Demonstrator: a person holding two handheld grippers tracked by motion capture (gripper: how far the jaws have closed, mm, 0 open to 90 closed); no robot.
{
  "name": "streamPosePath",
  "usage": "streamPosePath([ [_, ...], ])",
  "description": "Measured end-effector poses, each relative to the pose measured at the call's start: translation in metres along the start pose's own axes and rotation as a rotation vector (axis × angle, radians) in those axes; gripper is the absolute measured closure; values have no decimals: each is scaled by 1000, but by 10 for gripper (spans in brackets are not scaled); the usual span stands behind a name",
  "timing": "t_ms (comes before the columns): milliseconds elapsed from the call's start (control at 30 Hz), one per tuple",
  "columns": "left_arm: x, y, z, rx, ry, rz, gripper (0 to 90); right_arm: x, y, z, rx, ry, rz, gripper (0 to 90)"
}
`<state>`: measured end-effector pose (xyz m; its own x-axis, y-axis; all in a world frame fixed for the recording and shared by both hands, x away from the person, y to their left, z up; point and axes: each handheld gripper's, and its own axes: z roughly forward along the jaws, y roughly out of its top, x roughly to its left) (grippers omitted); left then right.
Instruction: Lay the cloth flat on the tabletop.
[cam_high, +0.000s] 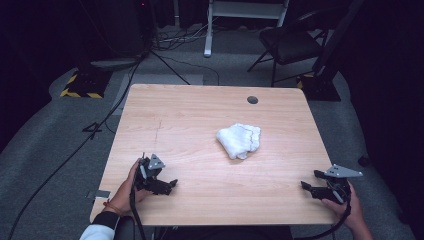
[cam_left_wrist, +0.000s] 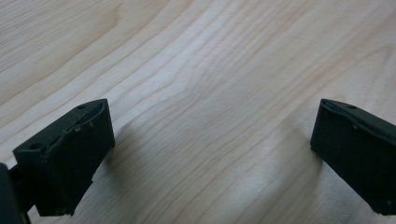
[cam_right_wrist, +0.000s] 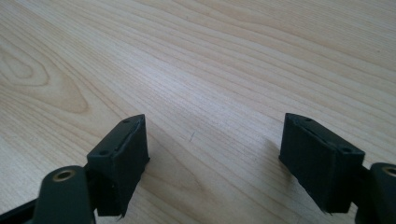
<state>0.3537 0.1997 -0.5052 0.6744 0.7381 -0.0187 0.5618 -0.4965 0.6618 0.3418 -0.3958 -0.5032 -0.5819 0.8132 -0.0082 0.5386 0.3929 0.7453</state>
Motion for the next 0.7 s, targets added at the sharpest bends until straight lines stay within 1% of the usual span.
streamPosePath([
  [100,-3,2,2,-2,-9,13,0,0,0,0,0,0,0,237],
  [167,-3,3,2,3,-6,24,1,0,0,0,1,0,1,236],
  [233,-4,4,4,-2,-24,31,1,0,0,0,1,1,1,236],
  [367,-5,10,8,4,-75,96,0,0,0,0,-1,-1,1,236],
  [400,-7,12,11,1,-82,101,1,0,0,0,0,-1,1,235],
  [467,-10,20,17,2,-94,113,2,0,0,0,0,0,2,235],
  [533,-14,31,25,20,-115,137,3,0,0,0,-1,0,3,235],
  [600,-19,43,33,34,-125,154,34,0,0,0,0,-1,4,236],
  [667,-25,54,41,35,-137,165,69,0,0,0,0,-1,3,236],
  [700,-27,59,45,34,-144,169,101,0,0,0,-1,0,1,236],
])
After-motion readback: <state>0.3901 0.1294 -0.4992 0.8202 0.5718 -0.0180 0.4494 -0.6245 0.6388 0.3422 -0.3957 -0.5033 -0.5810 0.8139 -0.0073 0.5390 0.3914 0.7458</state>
